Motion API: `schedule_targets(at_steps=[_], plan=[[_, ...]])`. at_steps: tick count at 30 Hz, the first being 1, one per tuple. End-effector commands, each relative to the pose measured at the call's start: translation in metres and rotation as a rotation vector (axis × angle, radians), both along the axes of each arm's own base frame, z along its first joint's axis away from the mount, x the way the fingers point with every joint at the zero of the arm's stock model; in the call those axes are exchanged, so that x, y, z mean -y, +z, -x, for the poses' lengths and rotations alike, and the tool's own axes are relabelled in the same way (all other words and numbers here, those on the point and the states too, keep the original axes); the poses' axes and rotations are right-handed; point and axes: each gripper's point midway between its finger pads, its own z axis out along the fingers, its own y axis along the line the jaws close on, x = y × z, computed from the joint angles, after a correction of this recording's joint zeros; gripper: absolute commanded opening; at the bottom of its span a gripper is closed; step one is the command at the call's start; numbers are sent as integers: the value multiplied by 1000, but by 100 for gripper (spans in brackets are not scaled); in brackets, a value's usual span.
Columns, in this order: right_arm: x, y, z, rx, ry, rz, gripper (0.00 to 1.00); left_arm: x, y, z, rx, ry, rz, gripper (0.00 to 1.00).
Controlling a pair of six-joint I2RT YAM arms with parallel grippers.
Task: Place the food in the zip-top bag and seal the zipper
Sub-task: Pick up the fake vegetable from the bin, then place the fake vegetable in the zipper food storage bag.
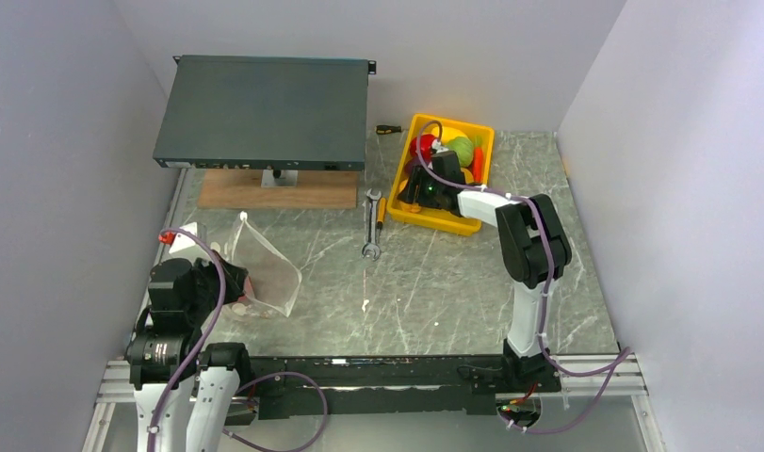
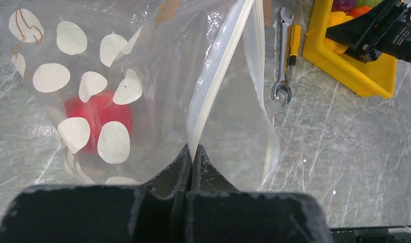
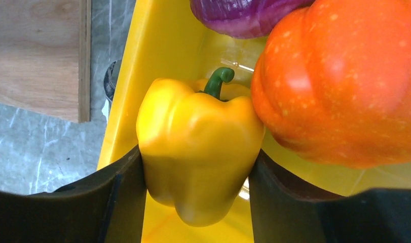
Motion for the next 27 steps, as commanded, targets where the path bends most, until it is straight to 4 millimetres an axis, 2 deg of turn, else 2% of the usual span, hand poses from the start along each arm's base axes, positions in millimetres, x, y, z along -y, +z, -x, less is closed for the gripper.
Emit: schedule_targets(at_steps=[1, 5, 9, 11, 13, 20, 24, 27], plan=[[10, 38, -13, 105, -32, 9, 12, 2, 8, -7, 39, -27, -8, 0], [18, 71, -8, 156, -53, 19, 0, 2, 10, -6, 48, -26, -8, 0], [21, 110, 5, 210, -57, -13, 0, 4, 9, -6, 46, -35, -8, 0], [23, 119, 20, 198, -48, -28, 0, 4, 10, -6, 51, -37, -7, 0], [19, 130, 38, 200, -24, -76, 0, 4, 11, -6, 55, -38, -7, 0], [-8, 126, 123, 176, 103, -148, 0, 5, 11, -6, 56, -47, -7, 0], [-40, 125, 176, 192, 206, -156, 0, 6, 11, -6, 53, -50, -6, 0], [-61, 130, 203, 224, 280, -145, 0, 6, 10, -6, 51, -53, -6, 0]])
